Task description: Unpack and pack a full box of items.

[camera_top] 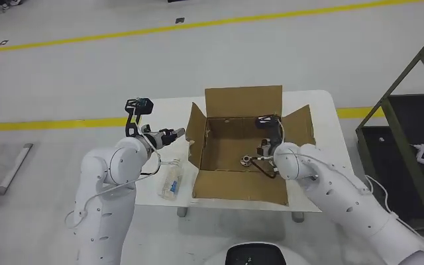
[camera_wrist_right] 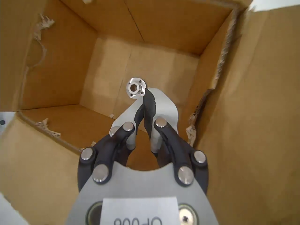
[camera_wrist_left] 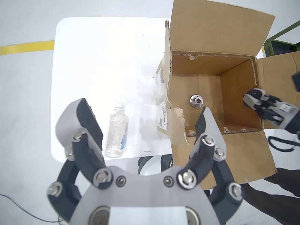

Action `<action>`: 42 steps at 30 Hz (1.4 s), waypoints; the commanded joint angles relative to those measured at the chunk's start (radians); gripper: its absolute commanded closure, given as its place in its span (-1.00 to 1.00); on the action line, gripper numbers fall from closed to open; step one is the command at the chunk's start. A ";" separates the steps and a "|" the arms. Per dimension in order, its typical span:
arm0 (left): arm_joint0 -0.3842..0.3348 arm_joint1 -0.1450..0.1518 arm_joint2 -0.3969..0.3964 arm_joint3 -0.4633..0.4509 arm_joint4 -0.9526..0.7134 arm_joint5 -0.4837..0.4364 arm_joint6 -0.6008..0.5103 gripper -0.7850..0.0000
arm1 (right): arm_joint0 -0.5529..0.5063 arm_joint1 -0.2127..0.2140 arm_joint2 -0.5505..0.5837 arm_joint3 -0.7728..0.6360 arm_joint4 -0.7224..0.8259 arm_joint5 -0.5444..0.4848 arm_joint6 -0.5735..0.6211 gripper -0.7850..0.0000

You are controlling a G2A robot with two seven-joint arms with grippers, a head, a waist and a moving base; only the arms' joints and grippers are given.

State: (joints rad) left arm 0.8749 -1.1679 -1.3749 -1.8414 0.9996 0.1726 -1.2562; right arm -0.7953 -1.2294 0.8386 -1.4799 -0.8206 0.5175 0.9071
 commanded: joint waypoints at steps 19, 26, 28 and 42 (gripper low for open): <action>0.000 0.000 0.000 0.000 0.000 0.000 0.000 -1.00 | 0.056 -0.032 -0.090 0.041 -0.116 -0.015 0.037 1.00; 0.000 0.000 0.000 0.000 0.000 0.000 0.000 -1.00 | 0.246 -0.163 -0.289 0.348 -0.075 -0.048 0.043 1.00; 0.000 0.000 0.000 0.000 0.000 0.000 0.000 -1.00 | 0.284 -0.202 -0.323 0.433 -0.046 -0.052 0.044 1.00; 0.000 0.000 0.000 0.000 0.000 0.000 0.000 -1.00 | 0.419 -0.378 -0.387 0.847 0.072 -0.178 0.002 0.17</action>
State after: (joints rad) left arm 0.8749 -1.1679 -1.3749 -1.8414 0.9996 0.1727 -1.2562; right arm -0.3803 -1.5974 0.4516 -0.6554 -0.7560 0.3487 0.9134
